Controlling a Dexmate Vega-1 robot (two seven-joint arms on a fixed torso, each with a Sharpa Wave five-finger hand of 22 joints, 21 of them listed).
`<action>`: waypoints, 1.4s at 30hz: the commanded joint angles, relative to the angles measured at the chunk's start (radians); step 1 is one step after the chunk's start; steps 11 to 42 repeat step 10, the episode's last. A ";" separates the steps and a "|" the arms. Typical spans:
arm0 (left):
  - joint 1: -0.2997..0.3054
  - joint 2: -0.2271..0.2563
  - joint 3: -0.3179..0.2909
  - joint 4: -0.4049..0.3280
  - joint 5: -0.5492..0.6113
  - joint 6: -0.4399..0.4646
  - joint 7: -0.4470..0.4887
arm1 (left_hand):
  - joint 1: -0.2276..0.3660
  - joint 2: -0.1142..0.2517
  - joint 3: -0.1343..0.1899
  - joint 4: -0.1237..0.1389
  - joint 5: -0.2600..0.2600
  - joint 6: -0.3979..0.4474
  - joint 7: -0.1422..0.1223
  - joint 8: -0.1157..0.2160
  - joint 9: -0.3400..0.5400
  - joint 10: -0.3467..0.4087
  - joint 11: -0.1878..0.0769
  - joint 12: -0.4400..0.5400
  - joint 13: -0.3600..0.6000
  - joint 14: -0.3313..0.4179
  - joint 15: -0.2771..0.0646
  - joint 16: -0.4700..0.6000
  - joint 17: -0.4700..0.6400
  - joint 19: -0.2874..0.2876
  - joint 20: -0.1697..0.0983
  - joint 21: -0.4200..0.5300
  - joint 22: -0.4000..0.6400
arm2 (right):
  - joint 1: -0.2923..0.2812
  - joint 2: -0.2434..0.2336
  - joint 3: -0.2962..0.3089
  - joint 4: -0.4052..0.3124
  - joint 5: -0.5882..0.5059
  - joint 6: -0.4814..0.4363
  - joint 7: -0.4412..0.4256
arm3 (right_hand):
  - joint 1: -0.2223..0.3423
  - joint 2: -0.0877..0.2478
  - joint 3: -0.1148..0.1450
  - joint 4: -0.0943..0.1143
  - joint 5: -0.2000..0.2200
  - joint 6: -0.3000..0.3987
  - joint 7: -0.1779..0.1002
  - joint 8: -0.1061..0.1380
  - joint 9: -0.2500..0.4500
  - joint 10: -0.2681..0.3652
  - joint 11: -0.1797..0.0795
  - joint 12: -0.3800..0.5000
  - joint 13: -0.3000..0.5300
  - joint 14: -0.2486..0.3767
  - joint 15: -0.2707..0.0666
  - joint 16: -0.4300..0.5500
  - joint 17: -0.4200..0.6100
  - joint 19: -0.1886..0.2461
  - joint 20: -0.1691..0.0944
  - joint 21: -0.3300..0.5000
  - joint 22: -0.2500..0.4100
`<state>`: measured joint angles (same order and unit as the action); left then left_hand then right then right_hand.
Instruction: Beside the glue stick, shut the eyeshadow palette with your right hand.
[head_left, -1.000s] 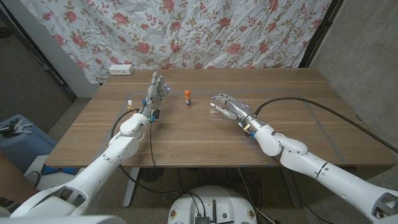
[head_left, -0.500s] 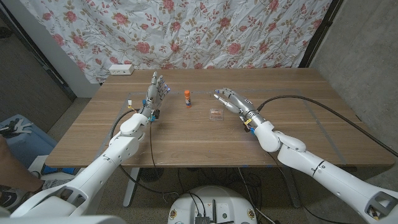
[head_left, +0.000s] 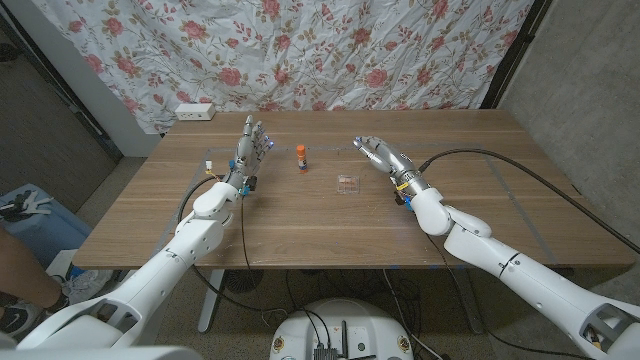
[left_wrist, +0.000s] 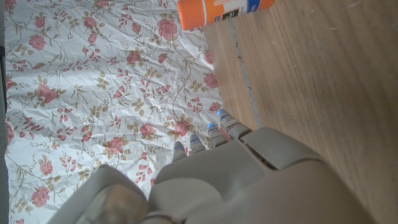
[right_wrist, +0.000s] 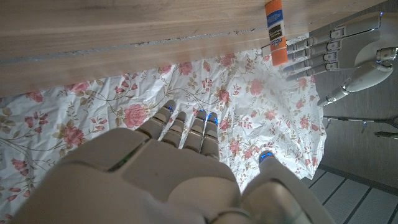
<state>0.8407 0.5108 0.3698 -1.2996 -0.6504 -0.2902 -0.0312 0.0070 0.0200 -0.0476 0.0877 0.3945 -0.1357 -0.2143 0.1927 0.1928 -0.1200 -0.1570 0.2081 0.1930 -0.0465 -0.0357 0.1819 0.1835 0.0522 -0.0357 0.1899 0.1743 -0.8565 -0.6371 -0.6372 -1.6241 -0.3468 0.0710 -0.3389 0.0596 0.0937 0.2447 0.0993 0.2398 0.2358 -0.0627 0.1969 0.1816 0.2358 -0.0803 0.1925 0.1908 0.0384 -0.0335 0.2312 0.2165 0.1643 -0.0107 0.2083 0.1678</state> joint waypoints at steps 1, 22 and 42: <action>0.000 0.000 0.000 0.000 0.000 -0.001 -0.001 | 0.008 -0.005 0.008 0.003 0.003 -0.001 -0.005 0.006 0.003 0.001 -0.009 0.005 0.003 -0.009 -0.072 0.008 0.003 0.008 -0.009 0.007 0.004 | 0.035 0.039 0.020 0.057 0.115 -0.002 0.026 | 0.001 0.019 0.006 0.003 -0.004 0.003 -0.004 0.000 0.001 0.002 0.012 0.004 0.000 0.009 -0.014 0.006 0.002 0.007 0.000 0.006 -0.001; -0.001 0.000 0.000 0.001 0.000 -0.001 -0.001 | 0.008 -0.005 0.008 0.003 0.003 -0.001 -0.005 0.006 0.003 -0.001 -0.009 0.005 0.003 -0.009 -0.072 0.008 0.003 0.009 -0.008 0.007 0.004 | 0.023 0.061 0.050 0.074 0.208 0.004 0.003 | 0.001 0.021 0.010 0.003 -0.005 0.000 0.003 -0.002 0.001 0.002 0.019 0.003 0.001 0.013 -0.013 0.006 0.002 0.016 -0.005 0.005 -0.001; -0.001 0.000 0.000 0.001 0.000 -0.001 -0.001 | 0.008 -0.005 0.008 0.003 0.003 -0.001 -0.005 0.006 0.003 -0.001 -0.009 0.005 0.003 -0.009 -0.072 0.008 0.003 0.009 -0.008 0.007 0.004 | 0.023 0.061 0.050 0.074 0.208 0.004 0.003 | 0.001 0.021 0.010 0.003 -0.005 0.000 0.003 -0.002 0.001 0.002 0.019 0.003 0.001 0.013 -0.013 0.006 0.002 0.016 -0.005 0.005 -0.001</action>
